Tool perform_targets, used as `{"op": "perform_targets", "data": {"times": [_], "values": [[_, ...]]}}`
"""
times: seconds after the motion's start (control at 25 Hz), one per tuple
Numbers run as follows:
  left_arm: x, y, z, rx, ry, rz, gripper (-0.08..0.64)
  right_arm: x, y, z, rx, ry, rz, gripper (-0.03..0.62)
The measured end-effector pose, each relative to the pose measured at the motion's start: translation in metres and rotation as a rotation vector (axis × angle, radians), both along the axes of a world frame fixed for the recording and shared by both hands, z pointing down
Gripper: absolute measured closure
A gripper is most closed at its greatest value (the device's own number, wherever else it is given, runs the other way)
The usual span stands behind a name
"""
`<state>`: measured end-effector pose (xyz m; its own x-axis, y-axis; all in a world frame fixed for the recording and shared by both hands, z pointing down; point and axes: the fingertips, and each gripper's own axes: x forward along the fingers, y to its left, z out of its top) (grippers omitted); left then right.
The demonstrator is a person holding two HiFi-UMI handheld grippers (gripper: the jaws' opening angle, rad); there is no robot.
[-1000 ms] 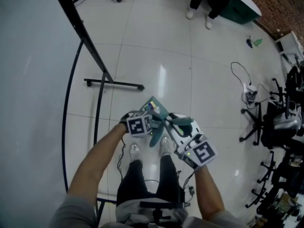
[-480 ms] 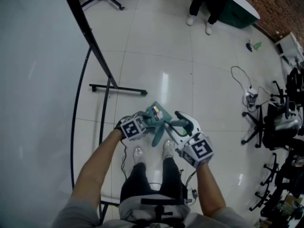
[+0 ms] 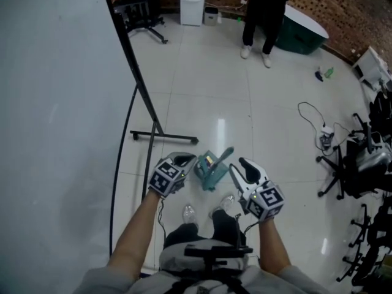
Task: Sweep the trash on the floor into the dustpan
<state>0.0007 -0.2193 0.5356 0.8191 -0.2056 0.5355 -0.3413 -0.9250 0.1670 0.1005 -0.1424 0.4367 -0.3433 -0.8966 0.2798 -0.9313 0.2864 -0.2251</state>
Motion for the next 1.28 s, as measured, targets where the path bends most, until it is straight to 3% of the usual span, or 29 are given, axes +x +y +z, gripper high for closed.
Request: {"op": "perform_targets", "data": {"times": [0.28, 0.52, 0.76, 1.28], "values": [[0.015, 0.021, -0.062, 0.045, 0.096, -0.098, 0.558, 0.010, 0.005, -0.025, 0.038, 0.023, 0.079, 0.592], [0.027, 0.022, -0.105, 0.070, 0.155, -0.141, 0.558, 0.003, 0.001, -0.055, 0.078, -0.015, 0.060, 0.592], [0.033, 0.032, -0.115, 0.067, 0.175, -0.128, 0.558, 0.002, 0.005, -0.069, 0.105, -0.019, 0.059, 0.592], [0.034, 0.042, -0.106, 0.049, 0.138, -0.111, 0.558, 0.005, 0.008, -0.078, 0.128, -0.027, 0.067, 0.592]]}}
